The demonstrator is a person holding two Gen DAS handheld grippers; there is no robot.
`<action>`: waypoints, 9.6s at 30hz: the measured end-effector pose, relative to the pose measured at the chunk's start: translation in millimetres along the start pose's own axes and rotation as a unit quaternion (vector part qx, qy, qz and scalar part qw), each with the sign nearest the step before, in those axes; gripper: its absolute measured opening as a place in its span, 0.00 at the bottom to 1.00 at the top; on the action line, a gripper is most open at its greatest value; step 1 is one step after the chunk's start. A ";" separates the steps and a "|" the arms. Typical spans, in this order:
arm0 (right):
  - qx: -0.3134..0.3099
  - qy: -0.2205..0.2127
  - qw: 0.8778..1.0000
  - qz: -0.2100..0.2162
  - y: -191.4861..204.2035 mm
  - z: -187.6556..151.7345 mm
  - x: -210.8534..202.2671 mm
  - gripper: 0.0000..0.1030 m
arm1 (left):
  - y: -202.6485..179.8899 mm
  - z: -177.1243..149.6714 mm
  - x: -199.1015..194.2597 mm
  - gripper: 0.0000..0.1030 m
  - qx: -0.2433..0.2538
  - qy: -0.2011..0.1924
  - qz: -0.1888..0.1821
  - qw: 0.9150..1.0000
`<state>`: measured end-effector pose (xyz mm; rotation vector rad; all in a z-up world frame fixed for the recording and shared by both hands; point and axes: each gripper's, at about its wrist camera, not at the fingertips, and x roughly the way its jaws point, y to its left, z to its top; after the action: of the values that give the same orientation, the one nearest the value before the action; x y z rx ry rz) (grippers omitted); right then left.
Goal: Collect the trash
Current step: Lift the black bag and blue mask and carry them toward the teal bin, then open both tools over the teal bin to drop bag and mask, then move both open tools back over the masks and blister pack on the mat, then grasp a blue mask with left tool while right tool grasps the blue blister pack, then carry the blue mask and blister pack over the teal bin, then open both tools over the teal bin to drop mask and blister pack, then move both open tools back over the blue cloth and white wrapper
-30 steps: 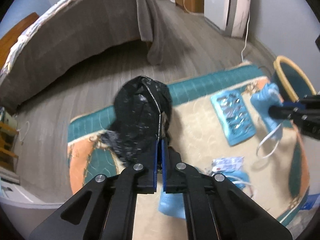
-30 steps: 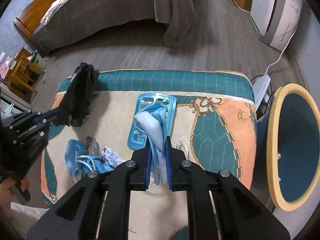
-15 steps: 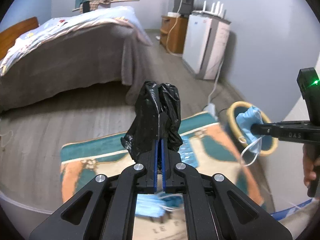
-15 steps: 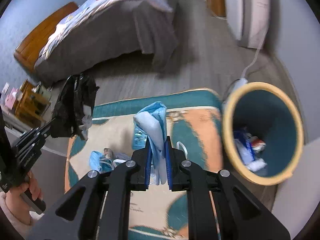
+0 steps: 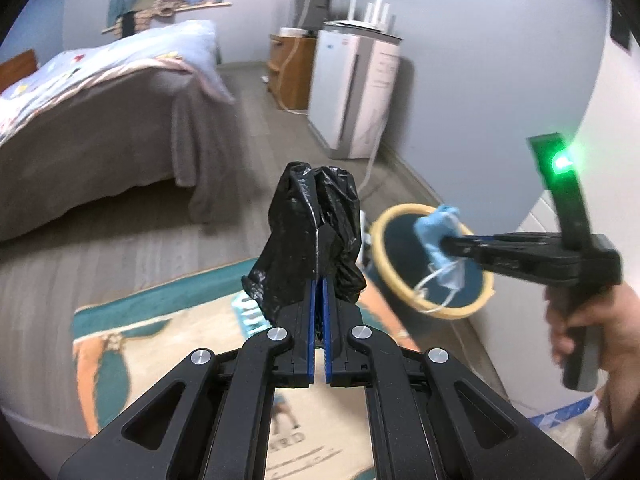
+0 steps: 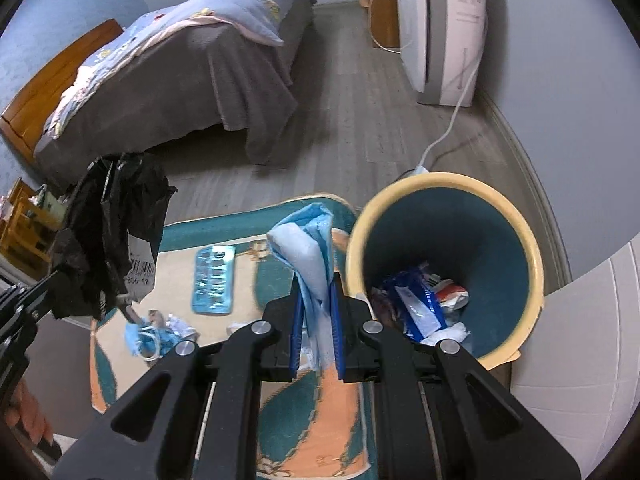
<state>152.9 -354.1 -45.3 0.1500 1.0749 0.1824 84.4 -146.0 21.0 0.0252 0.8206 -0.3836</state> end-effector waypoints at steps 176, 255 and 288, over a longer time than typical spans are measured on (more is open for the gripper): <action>-0.039 -0.016 0.997 -0.060 -8.3 17.0 25.3 0.66 | -3.4 -23.1 67.0 0.11 0.010 0.019 0.071 0.997; -0.122 -0.015 0.992 -0.027 101.7 7.5 44.4 0.94 | 116.4 -70.9 26.5 0.93 -0.069 0.058 0.172 0.981; -0.125 0.114 0.985 -0.038 122.3 -44.0 134.2 0.94 | 120.8 -133.1 104.4 0.10 -0.001 0.176 0.012 0.984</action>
<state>167.1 -203.8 -155.3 -0.1414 1.2722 0.2680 96.0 -44.8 -160.2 0.1029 1.1700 -0.3596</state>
